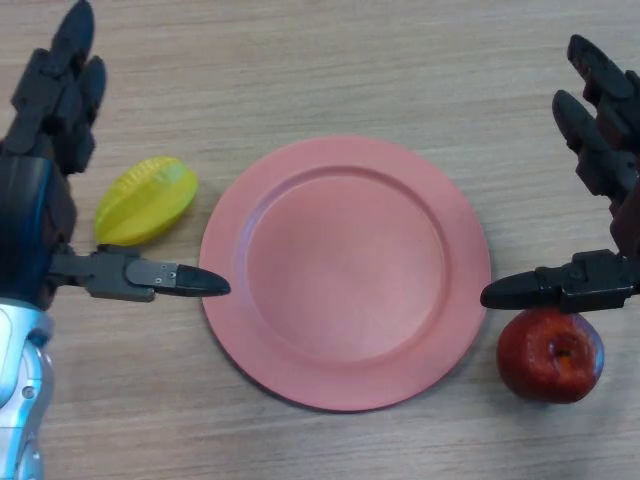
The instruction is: Pick up the yellow starfruit and place it on the plate
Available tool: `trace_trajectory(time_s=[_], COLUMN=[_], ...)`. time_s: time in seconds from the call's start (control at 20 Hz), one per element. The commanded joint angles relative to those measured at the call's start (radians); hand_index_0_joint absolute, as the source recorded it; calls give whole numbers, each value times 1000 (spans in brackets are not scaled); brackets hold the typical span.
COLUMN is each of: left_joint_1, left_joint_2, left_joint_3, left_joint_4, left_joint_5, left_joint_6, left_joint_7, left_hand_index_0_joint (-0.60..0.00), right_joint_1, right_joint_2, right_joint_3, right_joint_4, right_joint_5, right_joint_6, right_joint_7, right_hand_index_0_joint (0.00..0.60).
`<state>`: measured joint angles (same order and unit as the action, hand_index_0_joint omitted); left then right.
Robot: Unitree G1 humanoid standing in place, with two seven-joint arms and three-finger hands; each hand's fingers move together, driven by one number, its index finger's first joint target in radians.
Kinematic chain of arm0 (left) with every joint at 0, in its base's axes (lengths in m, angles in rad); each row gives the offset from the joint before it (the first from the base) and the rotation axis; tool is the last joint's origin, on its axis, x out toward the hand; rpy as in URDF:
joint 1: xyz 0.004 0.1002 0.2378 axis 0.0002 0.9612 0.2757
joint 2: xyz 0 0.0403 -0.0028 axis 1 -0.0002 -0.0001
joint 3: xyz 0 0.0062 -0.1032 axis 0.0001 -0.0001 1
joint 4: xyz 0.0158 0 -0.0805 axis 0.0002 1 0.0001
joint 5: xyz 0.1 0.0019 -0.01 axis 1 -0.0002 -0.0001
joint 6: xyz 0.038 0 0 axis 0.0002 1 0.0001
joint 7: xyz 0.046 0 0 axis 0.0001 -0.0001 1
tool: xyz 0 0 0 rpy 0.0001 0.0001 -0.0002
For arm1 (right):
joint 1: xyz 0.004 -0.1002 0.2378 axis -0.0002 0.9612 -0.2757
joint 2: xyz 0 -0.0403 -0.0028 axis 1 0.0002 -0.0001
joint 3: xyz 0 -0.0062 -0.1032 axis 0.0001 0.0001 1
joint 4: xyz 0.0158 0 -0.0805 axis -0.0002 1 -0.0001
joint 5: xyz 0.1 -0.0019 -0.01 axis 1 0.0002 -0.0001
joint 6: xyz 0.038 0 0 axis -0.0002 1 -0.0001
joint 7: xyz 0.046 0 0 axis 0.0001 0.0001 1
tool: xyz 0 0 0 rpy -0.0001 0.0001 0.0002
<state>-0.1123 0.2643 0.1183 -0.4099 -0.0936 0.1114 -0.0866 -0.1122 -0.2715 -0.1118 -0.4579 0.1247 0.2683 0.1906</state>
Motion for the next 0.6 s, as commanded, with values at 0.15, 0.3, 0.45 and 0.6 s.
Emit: trace_trajectory(time_s=[0.15,0.3,0.45,0.6], left_joint_1=[-31,-22,-23,-60], left_joint_2=[32,28,28,52], left_joint_3=[50,47,54,81], left_joint_4=[-75,-96,-90,-2], left_joint_5=[-21,-29,-47,-44], left_joint_6=[-79,-38,-24,-131], left_joint_7=[17,10,15,11], left_hand_index_0_joint=[0,0,0,0], right_joint_1=[-16,-20,-13,-17], right_joint_2=[-40,-45,-41,-42], right_joint_3=[-74,-82,-84,-91], right_joint_4=[-28,-32,-37,-39], right_joint_5=[-15,-10,-4,-6], right_joint_6=[-179,-166,-176,-182], right_joint_7=[-13,-3,-26,-50], right_hand_index_0_joint=[0,0,0,0])
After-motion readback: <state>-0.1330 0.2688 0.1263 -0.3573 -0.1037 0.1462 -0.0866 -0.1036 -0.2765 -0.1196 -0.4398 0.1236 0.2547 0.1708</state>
